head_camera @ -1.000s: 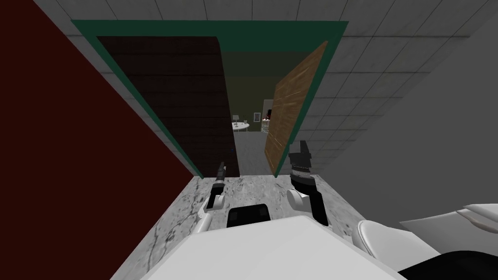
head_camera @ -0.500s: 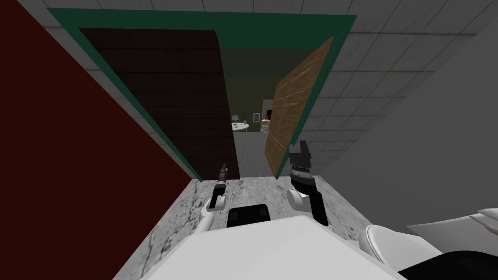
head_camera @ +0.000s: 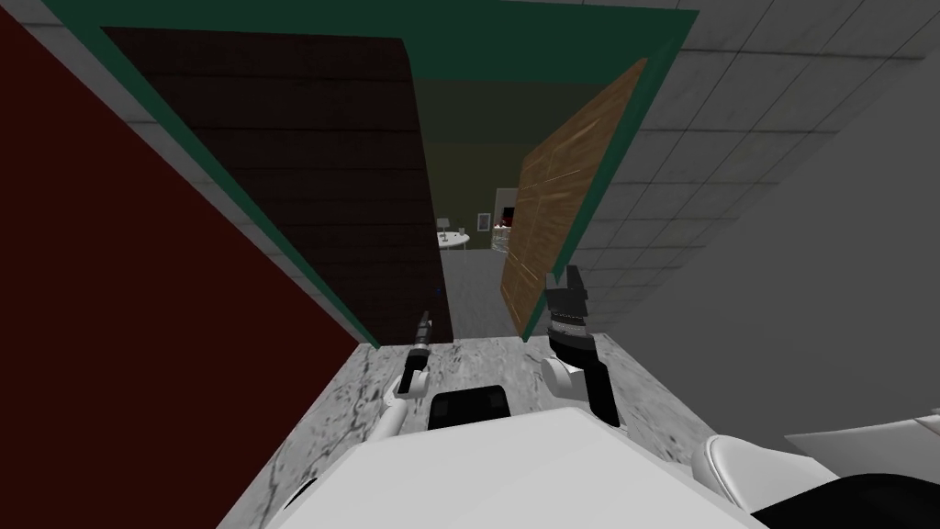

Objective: Push the door open

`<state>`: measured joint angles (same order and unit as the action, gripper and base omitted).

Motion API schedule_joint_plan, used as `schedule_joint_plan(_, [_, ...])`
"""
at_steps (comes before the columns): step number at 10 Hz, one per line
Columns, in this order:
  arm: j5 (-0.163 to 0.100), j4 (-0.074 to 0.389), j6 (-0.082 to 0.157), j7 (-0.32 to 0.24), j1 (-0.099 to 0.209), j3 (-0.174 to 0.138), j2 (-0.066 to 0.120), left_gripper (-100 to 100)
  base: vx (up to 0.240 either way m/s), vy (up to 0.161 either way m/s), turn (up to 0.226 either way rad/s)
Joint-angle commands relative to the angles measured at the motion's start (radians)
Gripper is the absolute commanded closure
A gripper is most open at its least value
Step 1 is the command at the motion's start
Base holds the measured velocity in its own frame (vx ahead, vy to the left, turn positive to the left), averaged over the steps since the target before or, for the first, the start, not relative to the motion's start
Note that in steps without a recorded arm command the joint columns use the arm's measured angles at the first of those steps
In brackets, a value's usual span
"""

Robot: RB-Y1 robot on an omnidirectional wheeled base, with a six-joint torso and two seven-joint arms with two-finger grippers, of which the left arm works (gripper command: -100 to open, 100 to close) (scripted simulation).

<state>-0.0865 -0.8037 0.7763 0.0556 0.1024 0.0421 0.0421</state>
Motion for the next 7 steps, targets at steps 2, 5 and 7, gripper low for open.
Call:
schedule_joint_plan(2, [-0.003,0.058,0.007,-0.003,0.025,0.0,-0.007,-100,0.089,0.038,-0.021])
schedule_joint_plan(5, [-0.006,0.125,0.015,-0.005,0.052,0.0,-0.018,-100,0.092,0.037,-0.022])
schedule_joint_plan(7, [-0.008,0.175,0.021,-0.007,0.072,0.001,-0.028,-100,0.127,0.052,-0.029])
